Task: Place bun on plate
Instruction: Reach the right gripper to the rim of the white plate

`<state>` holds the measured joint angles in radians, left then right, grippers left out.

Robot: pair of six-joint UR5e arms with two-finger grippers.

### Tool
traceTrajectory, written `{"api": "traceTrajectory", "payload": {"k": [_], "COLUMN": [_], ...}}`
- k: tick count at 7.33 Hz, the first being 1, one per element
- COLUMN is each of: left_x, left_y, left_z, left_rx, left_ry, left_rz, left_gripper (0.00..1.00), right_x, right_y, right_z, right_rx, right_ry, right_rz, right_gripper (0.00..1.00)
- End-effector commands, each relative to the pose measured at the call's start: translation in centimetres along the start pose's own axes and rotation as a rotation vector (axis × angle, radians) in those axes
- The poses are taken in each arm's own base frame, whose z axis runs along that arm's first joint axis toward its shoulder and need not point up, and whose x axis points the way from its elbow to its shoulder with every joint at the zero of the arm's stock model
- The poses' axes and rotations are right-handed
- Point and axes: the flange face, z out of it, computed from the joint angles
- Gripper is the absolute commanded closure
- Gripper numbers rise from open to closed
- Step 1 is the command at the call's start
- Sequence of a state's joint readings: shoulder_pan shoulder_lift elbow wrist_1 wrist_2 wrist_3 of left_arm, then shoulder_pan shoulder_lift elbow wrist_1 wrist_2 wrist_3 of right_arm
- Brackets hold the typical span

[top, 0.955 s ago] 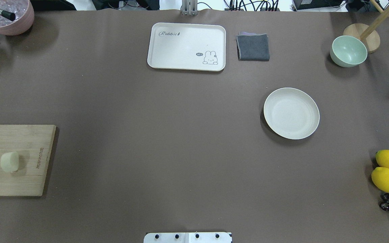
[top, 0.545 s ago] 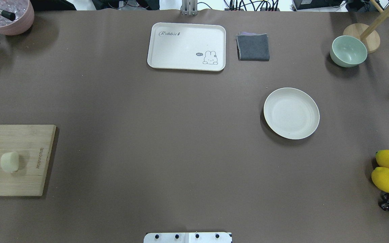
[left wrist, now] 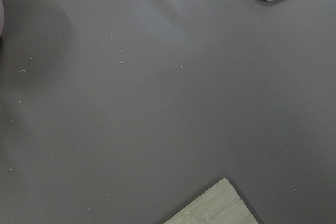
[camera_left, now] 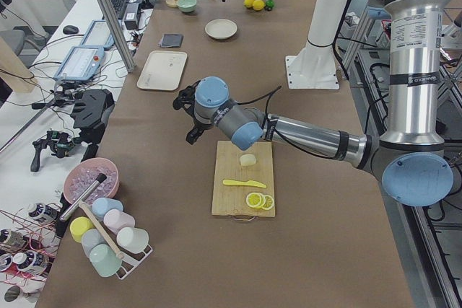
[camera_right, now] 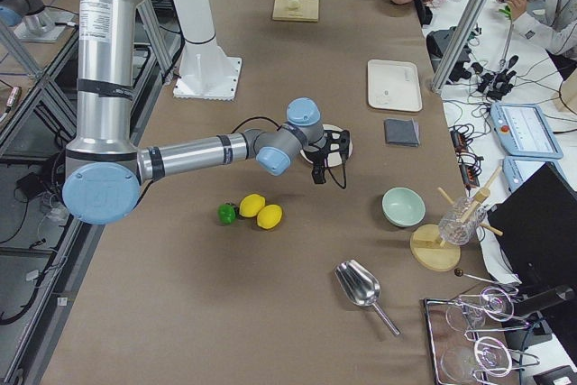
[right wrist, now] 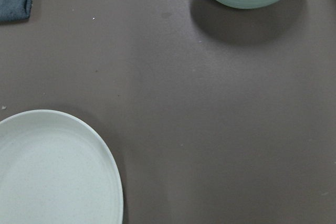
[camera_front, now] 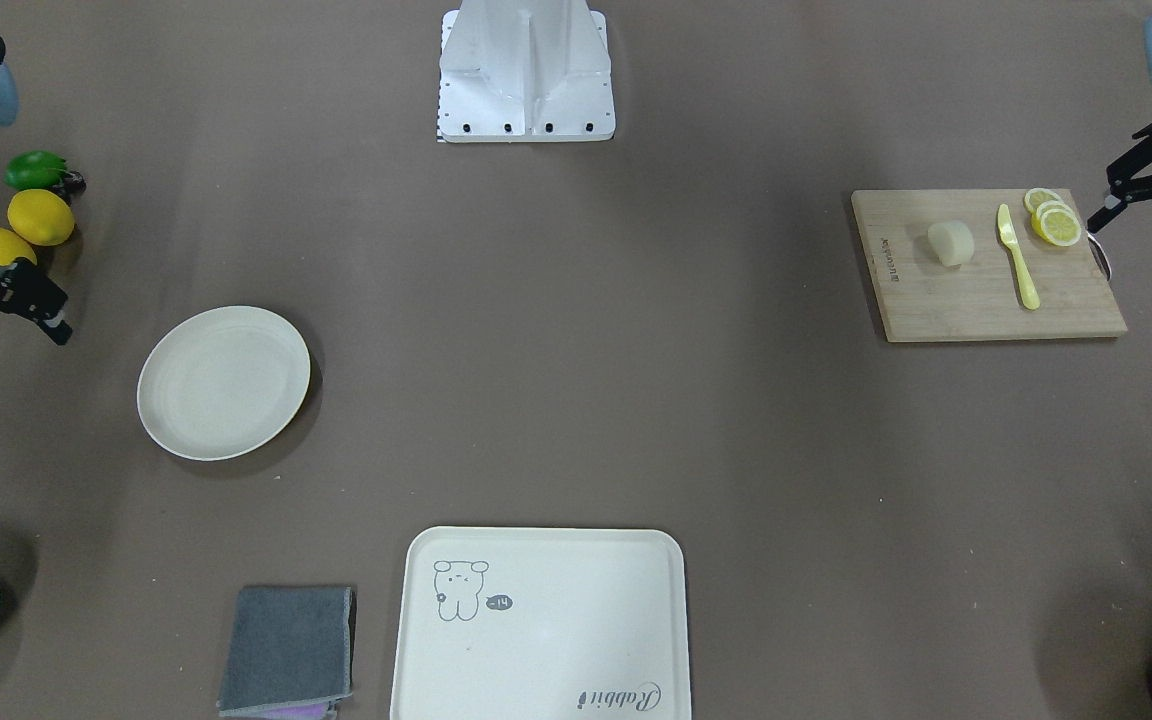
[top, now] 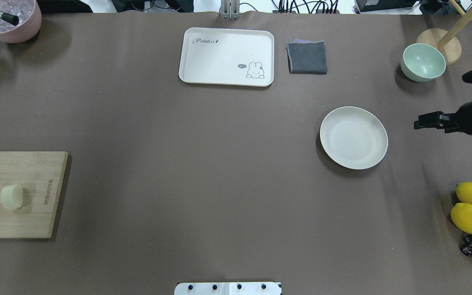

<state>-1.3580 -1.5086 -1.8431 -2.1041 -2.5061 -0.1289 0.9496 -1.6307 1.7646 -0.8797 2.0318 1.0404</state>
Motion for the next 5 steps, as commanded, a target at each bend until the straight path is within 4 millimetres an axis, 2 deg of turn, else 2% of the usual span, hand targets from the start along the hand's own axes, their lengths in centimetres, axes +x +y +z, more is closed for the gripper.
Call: {"api": "traceTrajectory", "payload": {"k": [1,2,3,4,5], "left_x": [0.0,0.0,-0.3,-0.4,-0.3], "left_y": [0.1,0.1,-0.1,-0.1,-0.1], "left_z": [0.1,0.1,0.3,0.5,0.4], "left_rx": [-0.001,-0.001,-0.002,-0.005,-0.004], "left_ry": [0.000,-0.001,-0.002,0.001,0.001], "left_rz": [0.001,0.001,-0.001,-0.002,0.000], "left_gripper": [0.02,0.02,0.02,0.02,0.02], "right_x": [-6.4,-6.7,-6.0,-4.4,-4.4], "right_y": [3.3,4.2,4.7,5.4,5.4], "right_z": [6.3,7.6,7.8,7.9,7.7], "right_rx": [0.045,0.044,0.039,0.038,0.040], "right_ry": [-0.061,-0.050,-0.038,-0.012,-0.012], "right_rz": [0.060,0.054,0.051,0.057,0.063], "right_gripper": [0.00,0.00,0.03,0.11,0.40]}}
